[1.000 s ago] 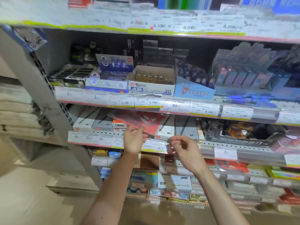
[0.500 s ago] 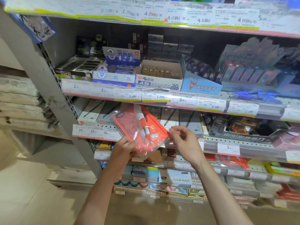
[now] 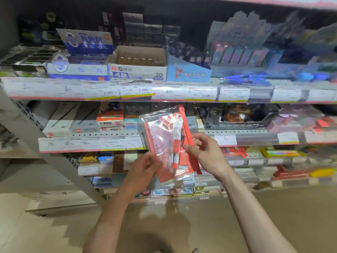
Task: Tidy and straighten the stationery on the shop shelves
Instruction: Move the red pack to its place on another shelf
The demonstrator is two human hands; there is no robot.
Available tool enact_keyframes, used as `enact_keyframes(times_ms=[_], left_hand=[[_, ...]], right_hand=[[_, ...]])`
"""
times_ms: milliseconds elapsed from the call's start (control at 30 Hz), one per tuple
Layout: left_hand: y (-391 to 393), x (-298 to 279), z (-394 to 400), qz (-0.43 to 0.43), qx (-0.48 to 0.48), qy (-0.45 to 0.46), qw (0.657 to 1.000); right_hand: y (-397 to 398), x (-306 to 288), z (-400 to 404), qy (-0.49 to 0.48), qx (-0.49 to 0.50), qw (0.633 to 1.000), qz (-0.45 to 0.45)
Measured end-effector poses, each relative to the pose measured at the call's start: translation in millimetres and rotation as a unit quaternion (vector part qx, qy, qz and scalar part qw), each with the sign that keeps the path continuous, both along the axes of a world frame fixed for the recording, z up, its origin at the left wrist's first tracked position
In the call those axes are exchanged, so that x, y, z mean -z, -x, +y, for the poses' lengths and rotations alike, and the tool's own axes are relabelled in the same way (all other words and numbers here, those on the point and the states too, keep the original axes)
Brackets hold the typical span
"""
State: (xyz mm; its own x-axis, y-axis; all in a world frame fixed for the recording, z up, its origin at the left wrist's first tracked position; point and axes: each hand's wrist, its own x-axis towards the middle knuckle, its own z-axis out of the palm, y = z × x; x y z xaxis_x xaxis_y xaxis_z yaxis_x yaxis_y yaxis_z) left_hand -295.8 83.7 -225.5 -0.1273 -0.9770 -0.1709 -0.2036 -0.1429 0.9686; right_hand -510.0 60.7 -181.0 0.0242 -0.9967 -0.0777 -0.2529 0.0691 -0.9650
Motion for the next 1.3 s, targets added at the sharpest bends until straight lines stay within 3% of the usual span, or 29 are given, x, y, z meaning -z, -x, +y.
enact_keyframes(times_ms=[167,467,800,1067,1300], left_hand=[[55.2,10.1,-3.0,-0.057,0.076,0.022,0.995],[153.3,32.2,9.0,-0.031,0.128,-0.003,0.991],[271.6,82.9,36.1,-0.030,0.057,-0.101,0.993],[321.3,139.4,39.8,-0.087,0.001,-0.094,0.992],[343.1,175.7,19.4,0.040,-0.113,-0.068,0.990]], right_hand=[[60.0,11.2,23.8,0.002,0.065,0.998,0.009],[157.7,44.1,45.9,-0.015,0.107,0.994,0.009],[273.1,93.7,49.4,-0.057,0.037,0.997,0.035],[312.1,162.4,42.6,-0.135,0.045,0.990,0.018],[318.2,196.5,-2.6,-0.135,0.089,0.985,-0.052]])
